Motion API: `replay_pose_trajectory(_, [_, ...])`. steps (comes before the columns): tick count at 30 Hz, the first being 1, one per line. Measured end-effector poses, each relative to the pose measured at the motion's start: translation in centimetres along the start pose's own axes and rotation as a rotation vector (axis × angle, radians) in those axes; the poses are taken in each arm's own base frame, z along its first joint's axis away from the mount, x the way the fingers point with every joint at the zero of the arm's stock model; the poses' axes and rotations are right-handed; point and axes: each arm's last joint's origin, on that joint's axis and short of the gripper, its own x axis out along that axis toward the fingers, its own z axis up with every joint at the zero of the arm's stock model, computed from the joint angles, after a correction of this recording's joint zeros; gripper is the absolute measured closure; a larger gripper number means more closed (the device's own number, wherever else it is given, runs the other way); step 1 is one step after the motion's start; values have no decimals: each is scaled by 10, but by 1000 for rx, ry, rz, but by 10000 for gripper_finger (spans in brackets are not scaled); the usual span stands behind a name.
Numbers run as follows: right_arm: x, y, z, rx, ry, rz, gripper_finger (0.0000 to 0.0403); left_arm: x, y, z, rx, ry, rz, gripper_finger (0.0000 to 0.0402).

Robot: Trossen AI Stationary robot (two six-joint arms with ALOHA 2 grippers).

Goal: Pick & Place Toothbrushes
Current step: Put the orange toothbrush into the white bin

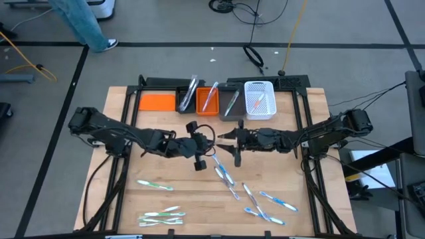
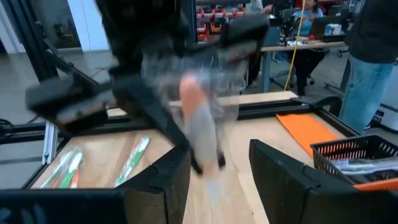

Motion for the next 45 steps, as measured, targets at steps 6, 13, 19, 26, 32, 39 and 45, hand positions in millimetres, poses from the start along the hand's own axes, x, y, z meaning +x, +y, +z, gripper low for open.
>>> replay_pose_trajectory(6, [0,0,2,-3,-19,1,250,17,-6,-3,21,-11,-11,392])
replay_pose_trajectory(13, [0,0,0,-7,1,-1,335,24,-2,-3,8,-17,5,364])
replay_pose_trajectory(19, [0,0,0,-22,-1,-6,387,26,1,-3,-2,-18,7,358])
replay_pose_trajectory(26, [0,0,0,-27,5,-5,389,26,1,-3,2,-16,9,375])
replay_pose_trajectory(32, [0,0,-1,-27,11,-4,389,26,1,-3,-5,-17,10,353])
replay_pose_trajectory(39, [0,0,-2,-28,24,-2,389,26,2,-3,7,-16,19,287])
replay_pose_trajectory(45, [-2,-1,-1,-31,33,-6,389,26,2,-4,12,-2,22,231])
